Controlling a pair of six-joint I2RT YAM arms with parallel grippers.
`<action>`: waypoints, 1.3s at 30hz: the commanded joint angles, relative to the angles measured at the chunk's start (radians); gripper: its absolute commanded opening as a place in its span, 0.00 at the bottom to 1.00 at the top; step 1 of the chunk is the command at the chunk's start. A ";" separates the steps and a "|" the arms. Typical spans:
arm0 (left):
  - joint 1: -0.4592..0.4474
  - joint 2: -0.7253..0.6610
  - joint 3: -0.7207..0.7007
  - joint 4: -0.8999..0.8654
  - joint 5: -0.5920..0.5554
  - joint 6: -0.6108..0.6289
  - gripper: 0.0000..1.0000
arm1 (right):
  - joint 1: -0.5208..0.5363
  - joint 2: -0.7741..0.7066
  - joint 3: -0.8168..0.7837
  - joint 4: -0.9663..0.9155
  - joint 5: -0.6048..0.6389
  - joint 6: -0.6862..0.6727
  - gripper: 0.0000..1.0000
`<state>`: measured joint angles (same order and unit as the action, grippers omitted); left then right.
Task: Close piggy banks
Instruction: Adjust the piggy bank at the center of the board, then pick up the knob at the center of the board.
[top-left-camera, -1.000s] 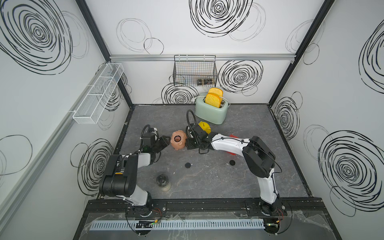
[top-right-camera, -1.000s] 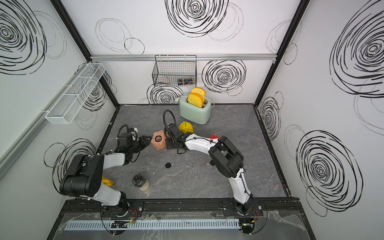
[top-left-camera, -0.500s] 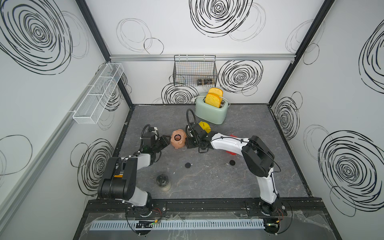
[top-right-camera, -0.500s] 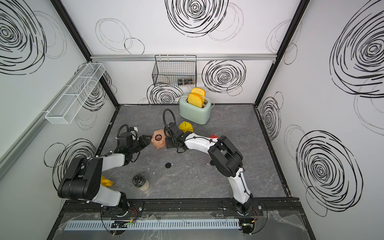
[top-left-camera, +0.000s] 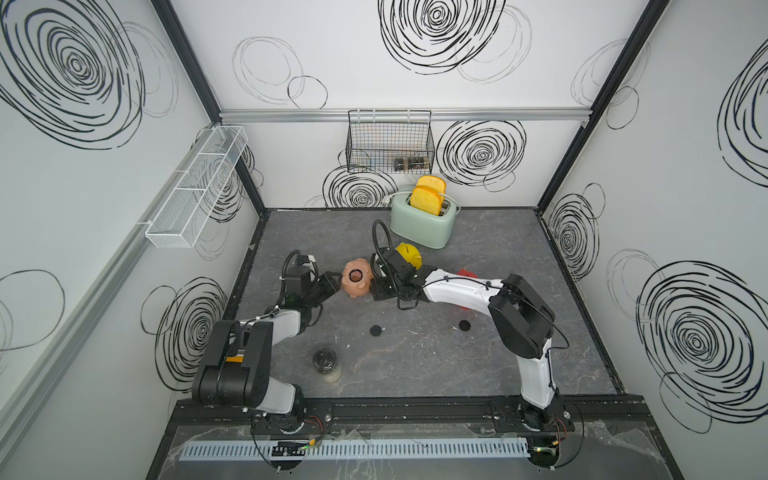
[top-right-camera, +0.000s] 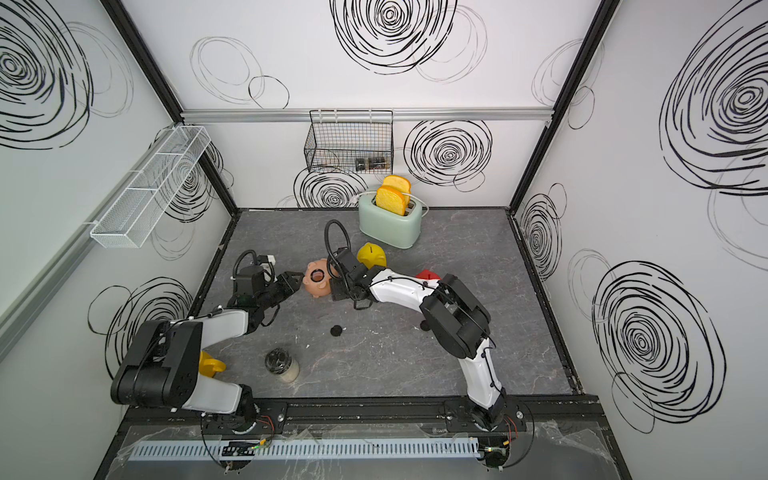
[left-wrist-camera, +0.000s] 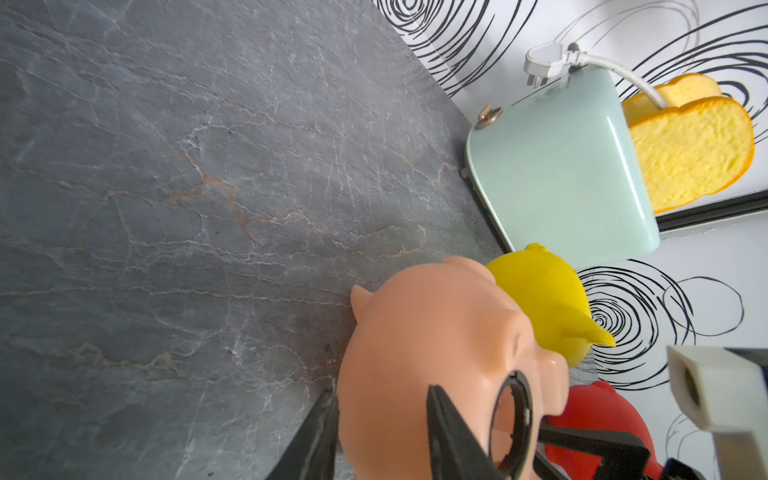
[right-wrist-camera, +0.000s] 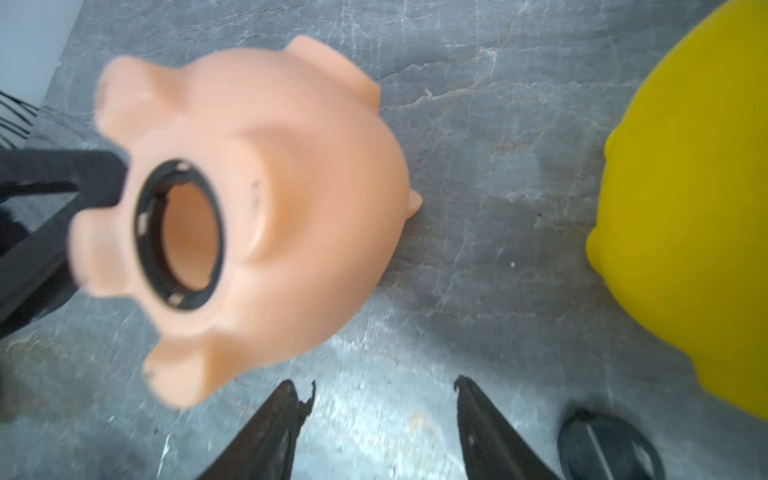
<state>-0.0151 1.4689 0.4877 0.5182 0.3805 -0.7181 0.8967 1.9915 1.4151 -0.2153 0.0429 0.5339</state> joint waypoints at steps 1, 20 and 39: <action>-0.004 -0.041 -0.020 0.024 -0.011 -0.006 0.40 | 0.011 -0.083 -0.027 0.006 0.021 0.000 0.63; -0.037 -0.303 0.011 -0.106 -0.034 -0.036 0.40 | 0.056 -0.250 -0.121 -0.025 0.065 -0.005 0.64; 0.064 -0.755 0.166 -0.722 0.016 0.227 0.88 | 0.170 -0.402 -0.250 -0.175 0.055 0.067 0.64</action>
<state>0.0113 0.7532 0.6250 -0.0673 0.3958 -0.5884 1.0534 1.6100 1.1854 -0.3401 0.1139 0.5690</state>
